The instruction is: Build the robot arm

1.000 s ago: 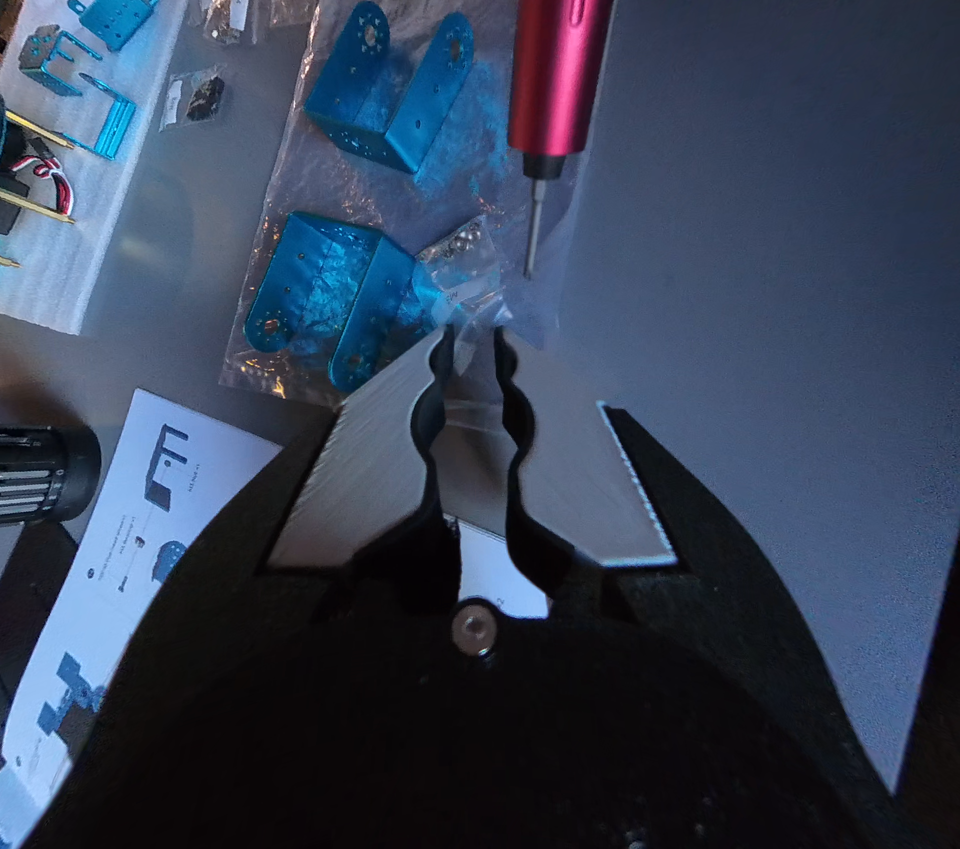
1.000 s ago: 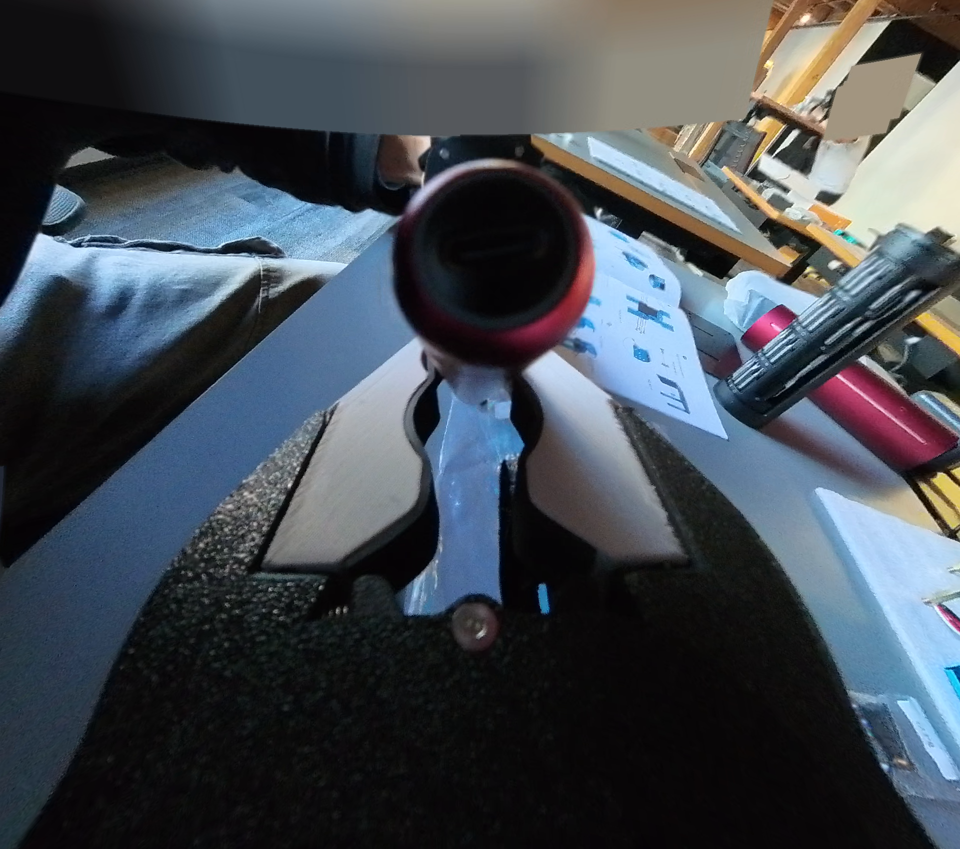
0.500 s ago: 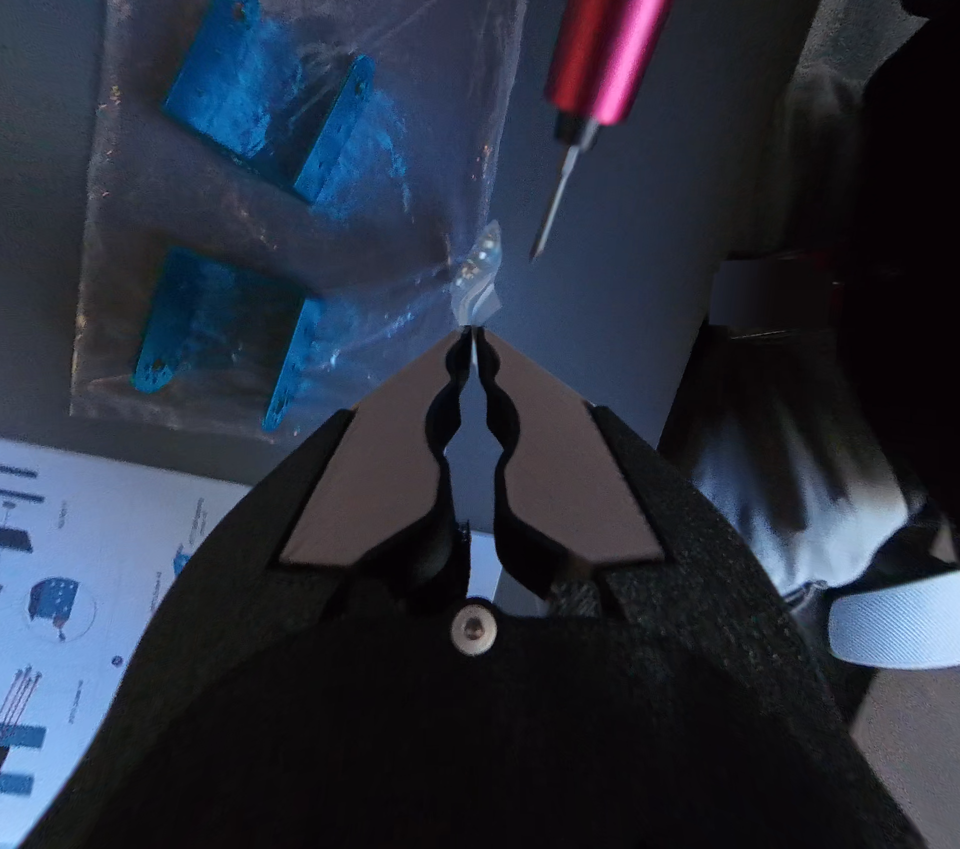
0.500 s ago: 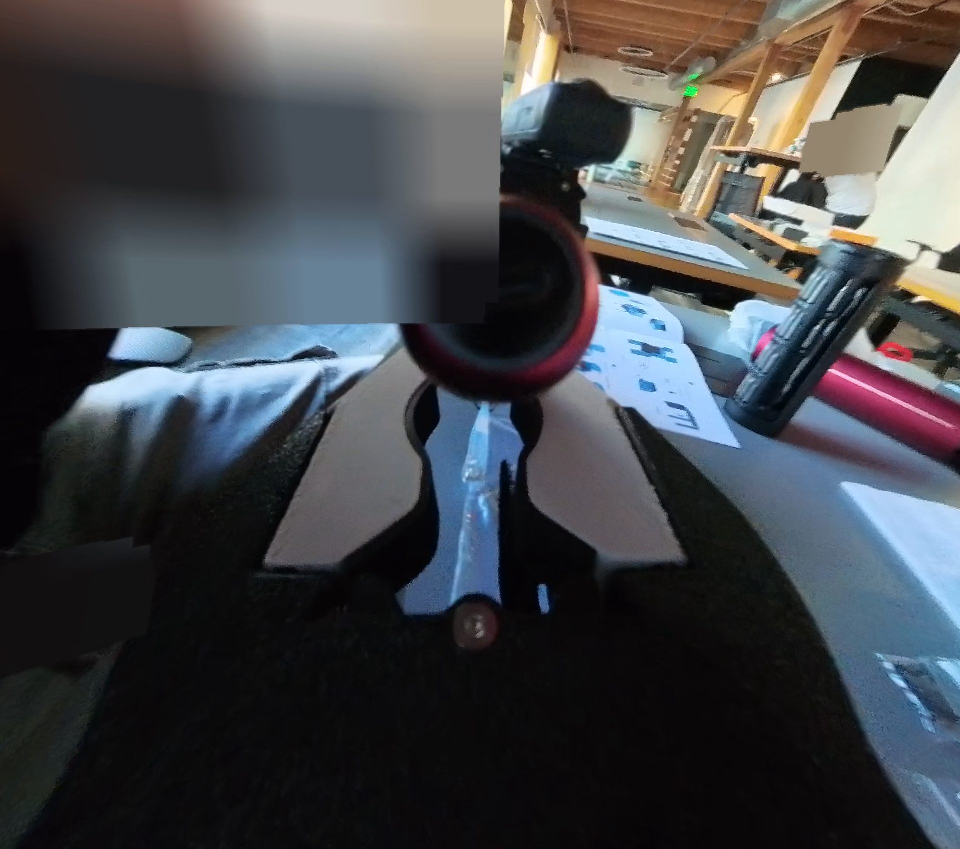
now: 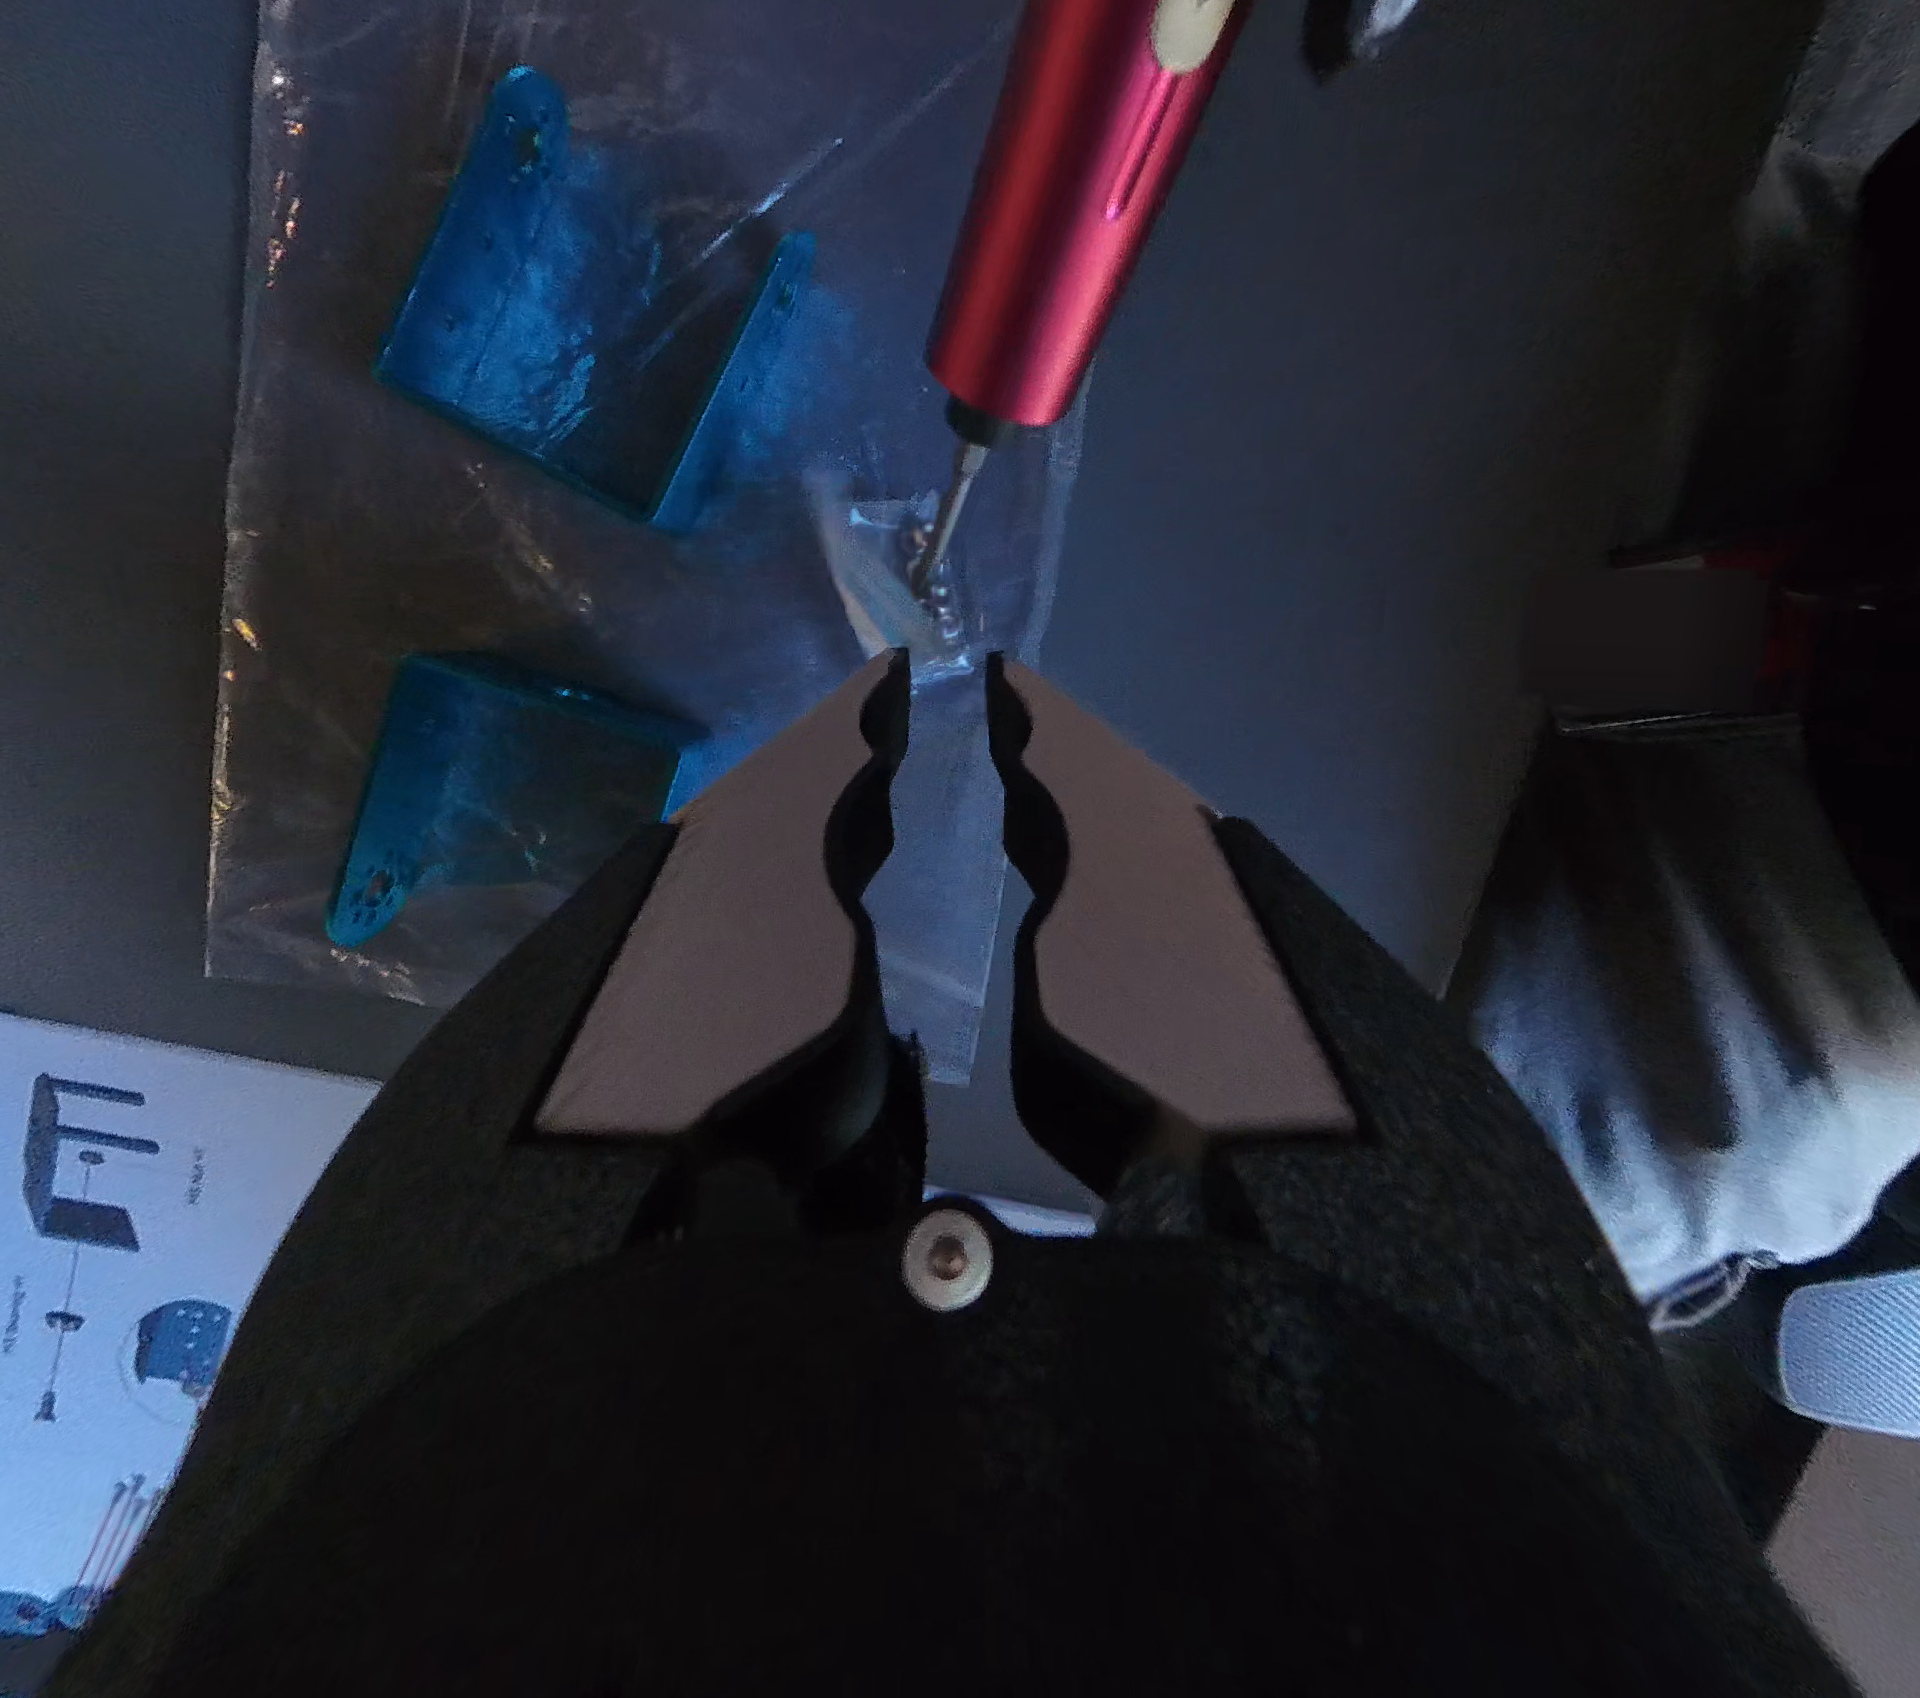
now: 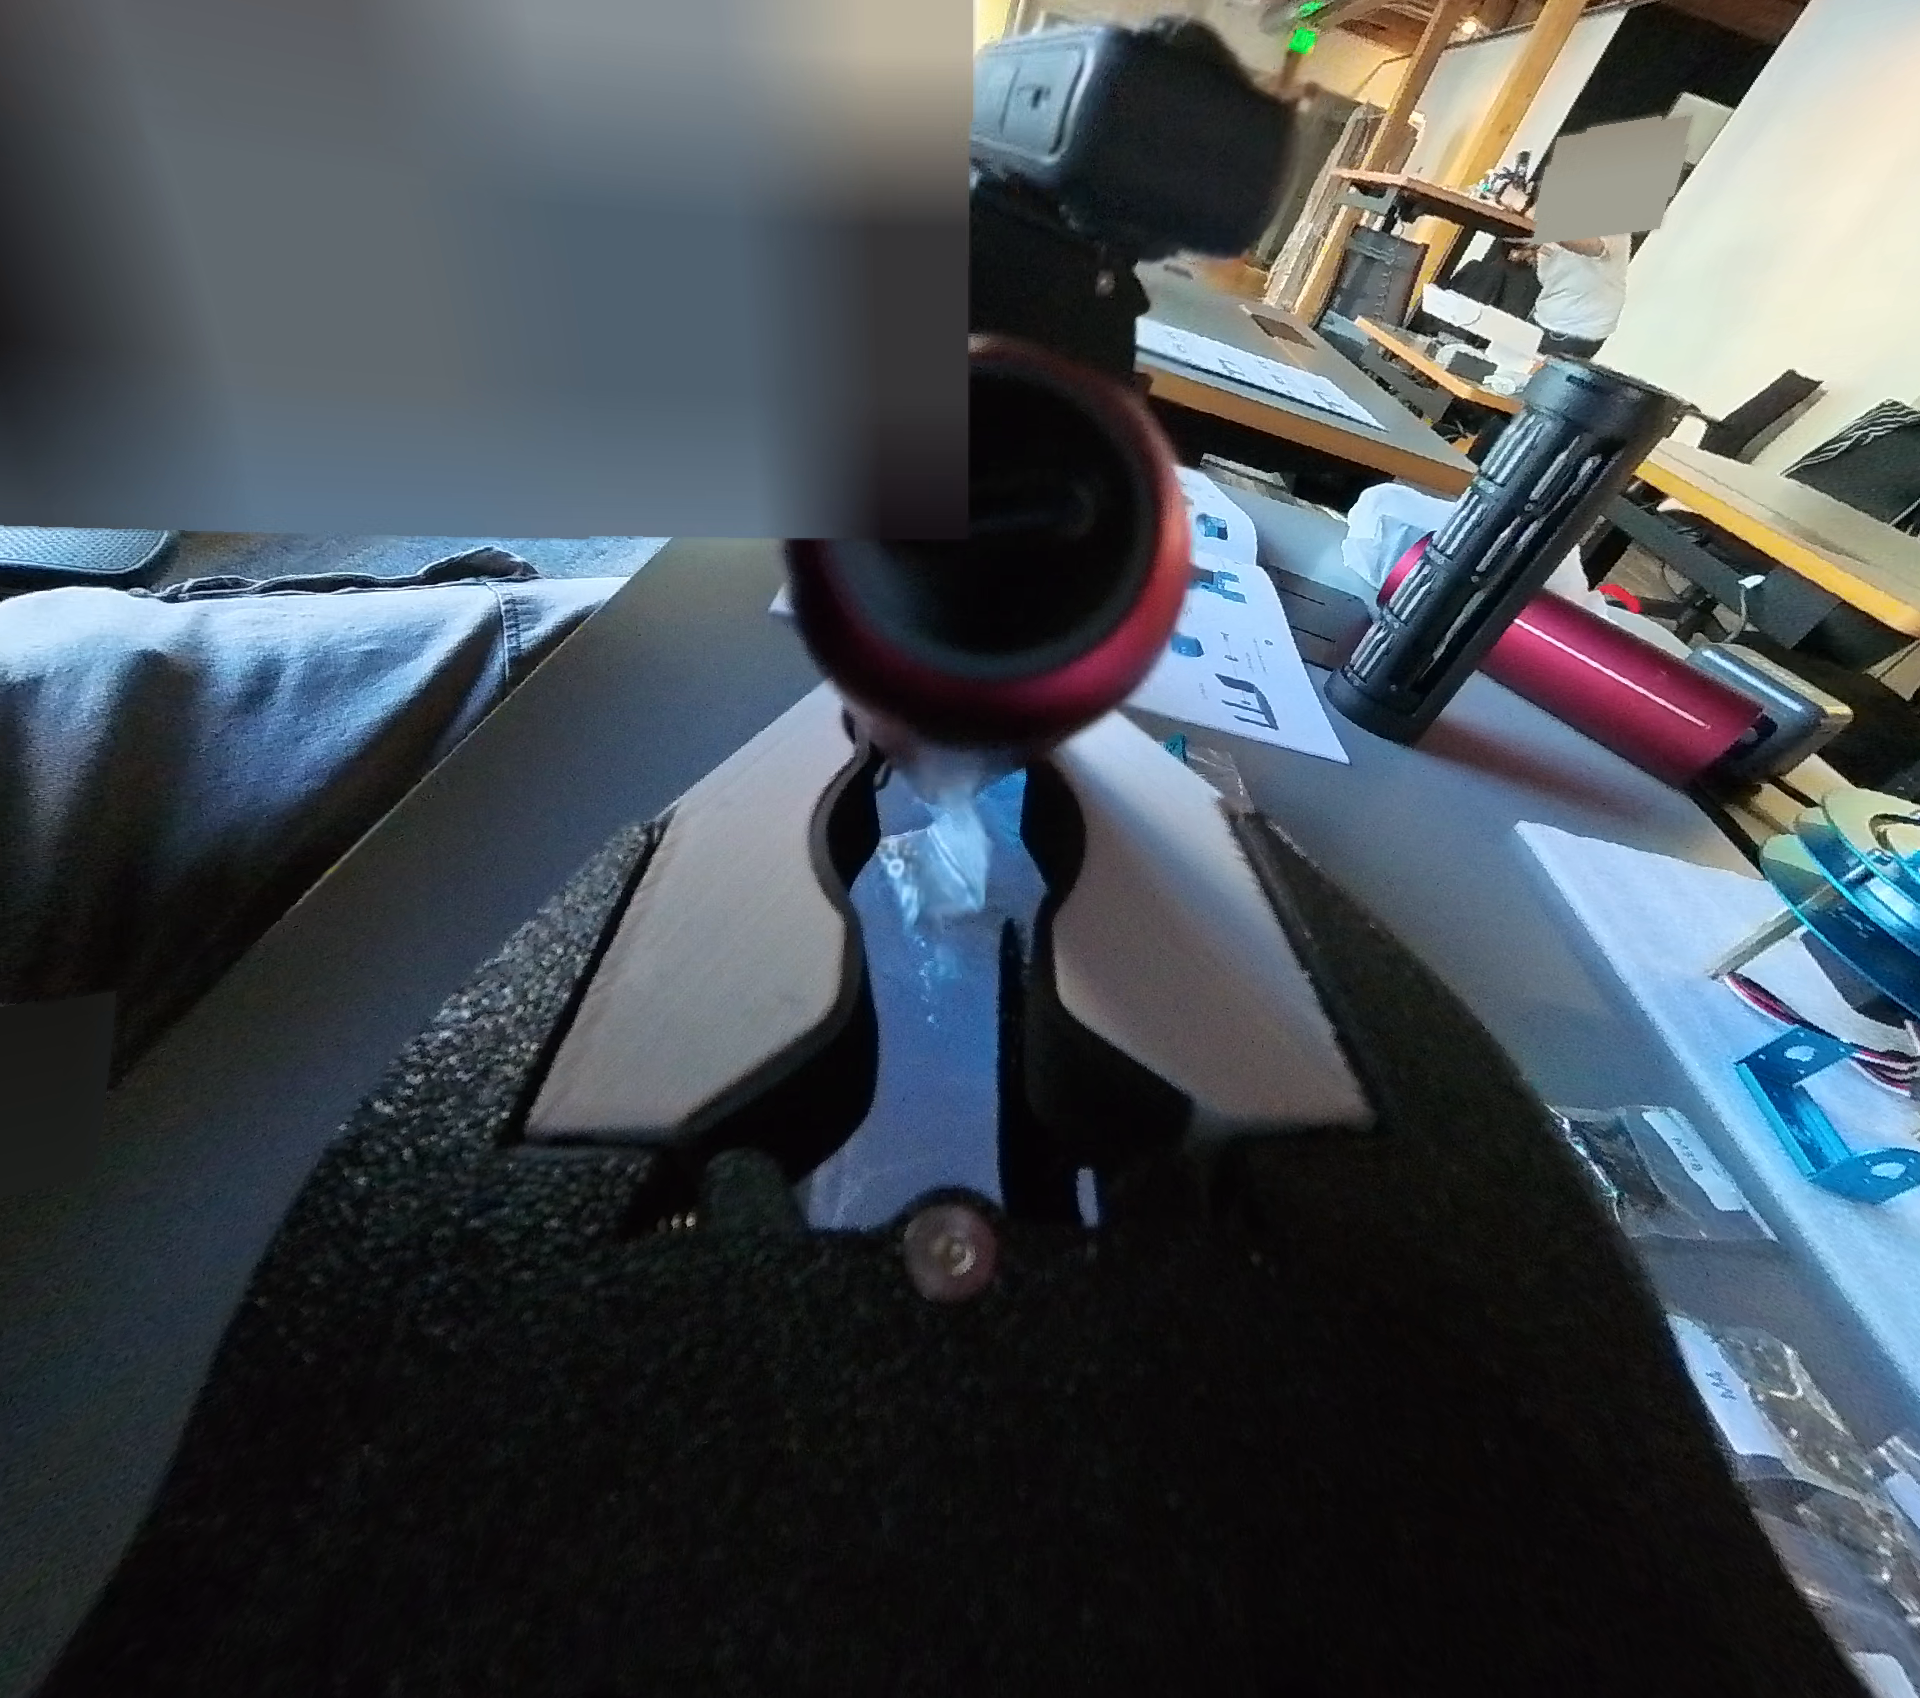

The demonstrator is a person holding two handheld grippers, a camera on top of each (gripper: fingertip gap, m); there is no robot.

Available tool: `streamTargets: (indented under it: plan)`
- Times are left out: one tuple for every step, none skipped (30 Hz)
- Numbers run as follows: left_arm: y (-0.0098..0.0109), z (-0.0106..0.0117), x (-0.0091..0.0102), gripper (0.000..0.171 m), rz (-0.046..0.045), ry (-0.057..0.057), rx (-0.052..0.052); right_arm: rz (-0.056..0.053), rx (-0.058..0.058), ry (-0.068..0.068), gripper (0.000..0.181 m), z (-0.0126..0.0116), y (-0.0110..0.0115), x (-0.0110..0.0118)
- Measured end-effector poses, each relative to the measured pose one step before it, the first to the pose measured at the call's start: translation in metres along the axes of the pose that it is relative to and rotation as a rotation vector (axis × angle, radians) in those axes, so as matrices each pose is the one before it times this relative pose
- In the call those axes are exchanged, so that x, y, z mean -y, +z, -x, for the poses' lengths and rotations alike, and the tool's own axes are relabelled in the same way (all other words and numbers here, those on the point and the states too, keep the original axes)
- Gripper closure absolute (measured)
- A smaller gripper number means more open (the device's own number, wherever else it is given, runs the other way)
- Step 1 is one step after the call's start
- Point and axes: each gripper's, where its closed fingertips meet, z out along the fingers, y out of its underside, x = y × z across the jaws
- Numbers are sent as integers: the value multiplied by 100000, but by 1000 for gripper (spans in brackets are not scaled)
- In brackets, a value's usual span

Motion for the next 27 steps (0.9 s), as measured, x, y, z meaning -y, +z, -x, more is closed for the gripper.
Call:
streamTargets:
  plan:
    - [247, 132, -20, 158, -1072, 226, 743, -182, -559, 59, 161, -104, 36, -74]
    - [218, 98, 109, 161, -1814, -78, 343, 463, 221, 253, 161, 9, 53, -172]
    - [193, 189, 157, 169, -1880, -480, 778, -198, -374, -148, 161, -36, -10, -50]
    - [187, 340, 125, 171, -1407, -749, 1615, -689, -708, -596, 161, -65, -27, 69]
    - [163, 267, 137, 171, -1337, -922, 1236, 503, 459, -47, 161, 57, 31, -66]
    - [121, 223, 214, 171, -1928, -683, 1179, 1132, 43, 37, 161, 5, 32, -160]
    - [100, 209, 154, 171, -1687, -86, 1197, -280, -784, -849, 161, -87, -30, -15]
    - [117, 238, 79, 171, -1340, 92, 1513, 591, 318, -236, 161, 13, -17, -116]
    - [105, 110, 20, 171, -1251, -47, 880, 1384, 283, 517, 160, -73, -9, -185]
    - [84, 24, 66, 171, -1745, -128, 459, 93, -399, 519, 161, -208, -65, -31]
    - [45, 145, 29, 171, -1598, 186, 1468, -526, -891, 270, 161, -271, -147, 17]
    - [-2, 170, -70, 171, -1001, 433, 1728, -783, -739, 301, 161, -253, -209, 56]
    - [-64, 97, 2, 171, -1656, 357, 1466, 103, -838, 55, 161, -258, -222, -85]
    - [-115, 99, -6, 171, -1790, 439, 1813, 369, -877, -676, 161, -229, -242, -171]
    - [-132, 113, -81, 171, -1445, 804, 2334, -327, -885, -1166, 161, -217, -260, -119]
    - [-158, 221, -86, 171, -1542, 1091, 3445, 190, -815, -461, 161, -228, -197, -203]
    - [-145, 192, -84, 171, -1386, 1587, 3803, -73, -731, 296, 161, -238, -124, -164]
    - [-106, 97, -57, 171, -1317, 1691, 3463, -826, 62, 824, 161, -109, -12, -57]
    - [-69, 149, -37, 171, -1119, 1158, 3529, 8, 788, 843, 161, 3, 114, -91]
    - [-7, 107, -35, 170, -806, 445, 2652, 624, -515, -378, 161, -107, 138, -127]
    - [41, 101, 7, 162, -704, -799, 1763, 613, -781, -1120, 161, -92, 132, -146]
    - [86, 83, -5, 154, -294, -1824, 835, 673, -37, -710, 161, 20, 94, -174]
    - [97, 79, 107, 152, -872, -2331, 228, -34, -520, -562, 161, -48, 18, -68]
    - [123, -16, 54, 151, -559, -1849, -744, -278, -343, -94, 161, -71, -22, 9]
    - [152, 188, 58, 151, -563, -1204, 397, -78, -55, 600, 161, -60, -17, -20]
    - [172, 476, 17, 151, -202, -1191, 2013, 337, -646, 936, 161, -154, -7, -64]
    - [205, 294, -127, 150, 1055, -1385, 620, -61, -481, 1031, 161, -181, -15, -27]
